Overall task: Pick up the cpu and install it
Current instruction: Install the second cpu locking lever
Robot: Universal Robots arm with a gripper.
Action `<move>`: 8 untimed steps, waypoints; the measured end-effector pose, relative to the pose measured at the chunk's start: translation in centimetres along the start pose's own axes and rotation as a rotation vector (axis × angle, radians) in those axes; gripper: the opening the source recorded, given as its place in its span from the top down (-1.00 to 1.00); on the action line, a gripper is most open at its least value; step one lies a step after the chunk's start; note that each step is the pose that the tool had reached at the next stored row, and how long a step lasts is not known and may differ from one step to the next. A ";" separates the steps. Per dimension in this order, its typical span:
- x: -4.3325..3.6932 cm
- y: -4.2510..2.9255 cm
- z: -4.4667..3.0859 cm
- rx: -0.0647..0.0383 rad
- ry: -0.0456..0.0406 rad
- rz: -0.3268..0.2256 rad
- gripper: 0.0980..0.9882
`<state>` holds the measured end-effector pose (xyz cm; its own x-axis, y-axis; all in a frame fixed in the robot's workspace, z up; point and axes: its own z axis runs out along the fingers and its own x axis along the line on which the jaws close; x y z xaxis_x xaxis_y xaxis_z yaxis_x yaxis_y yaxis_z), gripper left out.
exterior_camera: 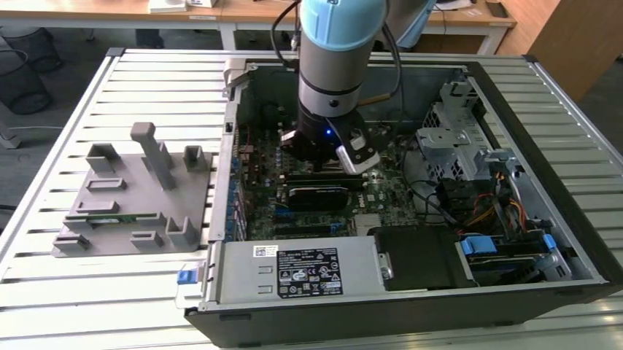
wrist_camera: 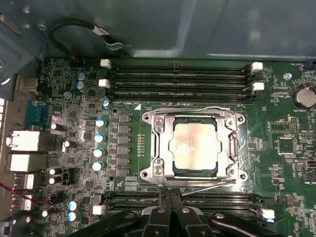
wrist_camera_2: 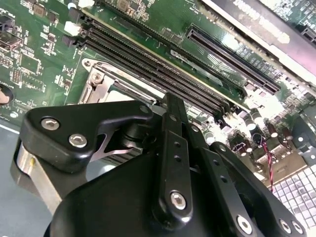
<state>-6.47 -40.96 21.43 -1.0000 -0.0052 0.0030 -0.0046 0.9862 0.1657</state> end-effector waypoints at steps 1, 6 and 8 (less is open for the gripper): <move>0.00 -0.03 0.14 0.000 0.0002 0.000 0.98; 0.16 -0.14 0.78 -0.004 0.0003 0.000 0.98; 0.22 -0.20 0.84 -0.018 0.0002 0.000 0.98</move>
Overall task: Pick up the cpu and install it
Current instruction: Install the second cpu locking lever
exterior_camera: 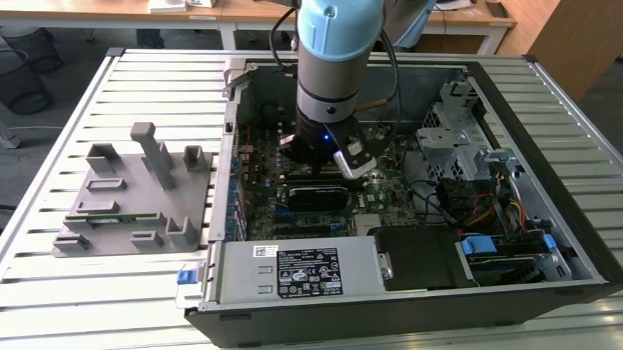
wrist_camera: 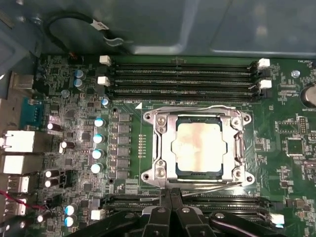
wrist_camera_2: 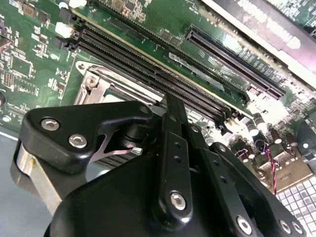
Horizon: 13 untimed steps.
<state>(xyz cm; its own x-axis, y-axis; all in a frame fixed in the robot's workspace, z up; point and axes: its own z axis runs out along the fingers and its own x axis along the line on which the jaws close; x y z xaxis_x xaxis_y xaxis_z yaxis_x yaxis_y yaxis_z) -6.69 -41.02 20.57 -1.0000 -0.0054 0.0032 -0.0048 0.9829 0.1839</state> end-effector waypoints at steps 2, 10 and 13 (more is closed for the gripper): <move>0.07 -0.12 0.01 -0.024 -0.0001 0.000 0.98; 0.35 -1.06 0.18 -0.047 -0.0003 0.000 0.98; 0.50 -1.31 0.24 -0.054 -0.0003 0.000 0.98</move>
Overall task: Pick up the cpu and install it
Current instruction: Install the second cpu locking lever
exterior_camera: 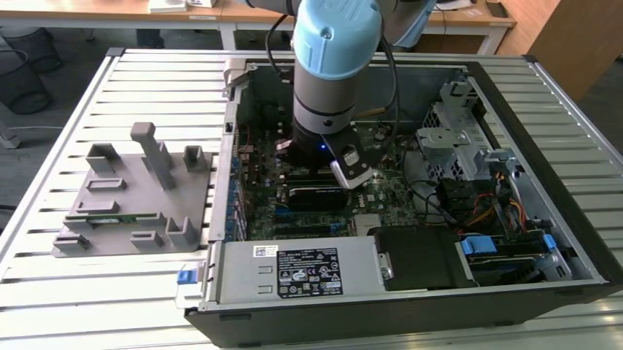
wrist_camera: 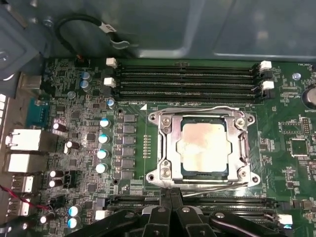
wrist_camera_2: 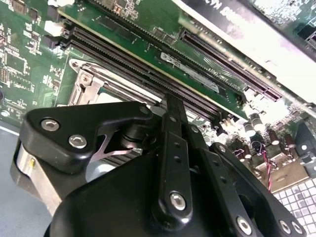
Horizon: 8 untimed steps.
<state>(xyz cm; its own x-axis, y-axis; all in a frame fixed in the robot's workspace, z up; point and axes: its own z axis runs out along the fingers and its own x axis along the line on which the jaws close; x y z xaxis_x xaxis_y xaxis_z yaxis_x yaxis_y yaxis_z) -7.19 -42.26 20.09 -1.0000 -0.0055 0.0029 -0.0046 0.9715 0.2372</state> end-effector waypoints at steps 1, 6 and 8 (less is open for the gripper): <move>0.05 -0.06 0.04 -0.003 0.0000 0.000 0.98; 0.42 -0.16 0.35 -0.020 -0.0001 0.000 0.98; 0.61 -0.18 0.47 -0.032 -0.0001 0.000 0.98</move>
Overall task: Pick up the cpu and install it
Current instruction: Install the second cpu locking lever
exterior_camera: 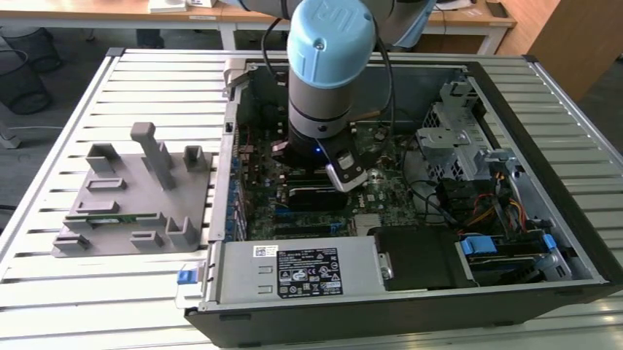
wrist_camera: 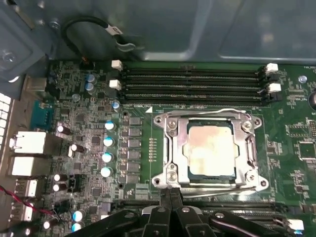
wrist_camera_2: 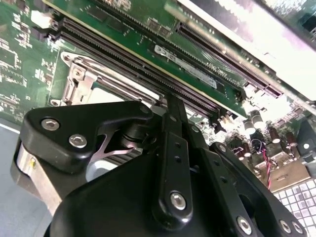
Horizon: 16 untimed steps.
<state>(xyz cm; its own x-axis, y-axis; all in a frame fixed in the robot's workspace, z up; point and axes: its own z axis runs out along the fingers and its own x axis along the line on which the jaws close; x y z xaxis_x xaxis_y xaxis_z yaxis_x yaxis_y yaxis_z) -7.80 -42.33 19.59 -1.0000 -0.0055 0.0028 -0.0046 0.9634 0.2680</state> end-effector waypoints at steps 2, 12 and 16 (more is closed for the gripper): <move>0.12 -0.04 0.13 -0.010 0.0000 0.000 0.98; 0.34 -0.15 0.56 -0.039 -0.0003 0.000 0.98; 0.49 -0.16 0.60 -0.046 -0.0002 0.000 0.98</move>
<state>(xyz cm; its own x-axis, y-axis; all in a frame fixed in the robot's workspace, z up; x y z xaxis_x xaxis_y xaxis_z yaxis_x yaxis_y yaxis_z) -8.29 -42.33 18.97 -1.0000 -0.0056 0.0026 -0.0045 0.9500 0.3123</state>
